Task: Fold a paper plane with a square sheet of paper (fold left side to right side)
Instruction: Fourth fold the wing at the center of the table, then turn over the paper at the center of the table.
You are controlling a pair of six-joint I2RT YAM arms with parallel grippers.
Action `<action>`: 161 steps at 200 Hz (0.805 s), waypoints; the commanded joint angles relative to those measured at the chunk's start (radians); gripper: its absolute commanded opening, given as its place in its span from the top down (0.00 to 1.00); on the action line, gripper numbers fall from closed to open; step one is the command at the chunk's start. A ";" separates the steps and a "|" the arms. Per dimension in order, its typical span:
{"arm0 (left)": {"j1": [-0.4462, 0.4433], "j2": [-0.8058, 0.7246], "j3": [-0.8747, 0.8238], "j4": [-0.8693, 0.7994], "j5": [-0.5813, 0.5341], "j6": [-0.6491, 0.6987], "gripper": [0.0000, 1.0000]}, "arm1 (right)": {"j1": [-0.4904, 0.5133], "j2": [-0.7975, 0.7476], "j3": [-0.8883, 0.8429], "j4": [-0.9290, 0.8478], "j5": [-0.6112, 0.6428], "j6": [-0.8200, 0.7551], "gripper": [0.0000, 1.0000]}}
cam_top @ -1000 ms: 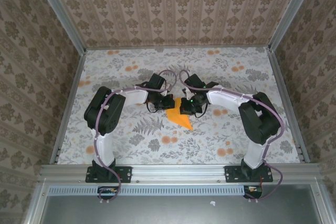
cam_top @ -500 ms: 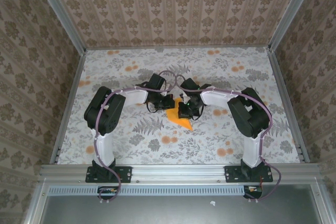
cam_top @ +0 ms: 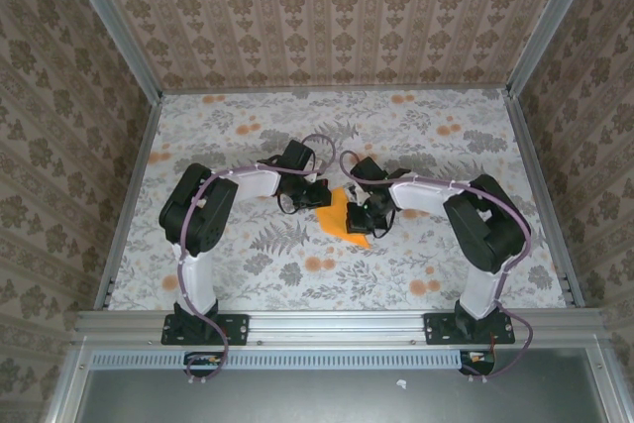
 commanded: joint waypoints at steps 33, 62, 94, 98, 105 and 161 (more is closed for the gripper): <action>0.017 0.008 0.005 -0.025 -0.054 0.027 0.95 | -0.019 -0.102 -0.079 -0.157 0.058 -0.015 1.00; 0.027 -0.045 0.024 -0.010 0.001 0.016 0.87 | -0.034 -0.207 -0.076 -0.093 0.027 -0.037 0.95; 0.063 -0.168 0.001 0.049 0.065 -0.033 0.69 | -0.072 -0.268 -0.081 -0.044 0.047 -0.105 0.67; 0.068 -0.184 -0.004 0.049 0.065 -0.036 0.67 | -0.075 -0.269 -0.080 -0.027 0.058 -0.114 0.63; 0.076 -0.212 -0.014 0.047 0.061 -0.043 0.63 | -0.080 -0.274 -0.083 -0.010 0.071 -0.126 0.58; 0.081 -0.312 -0.197 0.155 0.058 -0.174 0.56 | -0.092 -0.316 -0.118 0.139 0.110 -0.136 0.26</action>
